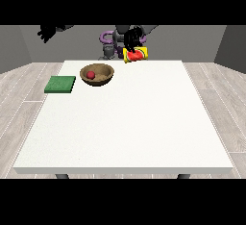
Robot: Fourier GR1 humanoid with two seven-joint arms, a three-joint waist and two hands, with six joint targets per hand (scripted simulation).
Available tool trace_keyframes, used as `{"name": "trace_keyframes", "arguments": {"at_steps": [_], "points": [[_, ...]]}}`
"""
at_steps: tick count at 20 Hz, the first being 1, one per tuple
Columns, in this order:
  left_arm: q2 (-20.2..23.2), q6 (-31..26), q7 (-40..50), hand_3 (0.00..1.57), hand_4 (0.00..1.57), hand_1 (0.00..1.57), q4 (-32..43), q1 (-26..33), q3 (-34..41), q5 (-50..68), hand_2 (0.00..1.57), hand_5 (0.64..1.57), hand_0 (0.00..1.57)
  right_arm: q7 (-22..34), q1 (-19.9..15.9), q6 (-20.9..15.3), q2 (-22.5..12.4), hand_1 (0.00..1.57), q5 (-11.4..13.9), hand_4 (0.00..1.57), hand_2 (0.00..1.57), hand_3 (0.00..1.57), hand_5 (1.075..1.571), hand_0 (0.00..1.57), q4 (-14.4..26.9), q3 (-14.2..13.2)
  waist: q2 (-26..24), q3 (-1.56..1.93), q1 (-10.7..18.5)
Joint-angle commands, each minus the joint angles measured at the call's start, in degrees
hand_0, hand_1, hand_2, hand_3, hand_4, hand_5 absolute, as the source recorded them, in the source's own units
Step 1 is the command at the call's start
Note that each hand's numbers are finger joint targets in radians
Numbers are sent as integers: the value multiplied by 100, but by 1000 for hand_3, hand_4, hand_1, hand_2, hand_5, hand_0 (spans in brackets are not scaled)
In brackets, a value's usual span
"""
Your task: Pick the cup and pour the ball into the bowl, then pick the bowl and place it on the pad
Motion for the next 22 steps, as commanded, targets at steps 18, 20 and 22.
{"name": "trace_keyframes", "arguments": {"at_steps": [18,20,22], "points": [[-500,1071,-3403,0,901,0,-2481,3342,1554,7873,0,1457,0,-468,-113,-839,1013,0,559,545,0,0,1567,0,-424,590,1148,-12,378],[-501,754,-3931,0,901,0,-2437,3482,1593,8030,0,1449,0,-742,-125,-1085,1132,0,745,500,0,0,1565,0,-369,598,1336,5,534],[-501,493,-4358,0,902,0,-2381,3555,1846,8123,0,1448,0,-960,-105,-1125,1165,0,778,501,0,0,1566,0,-192,553,1414,12,667]]}}
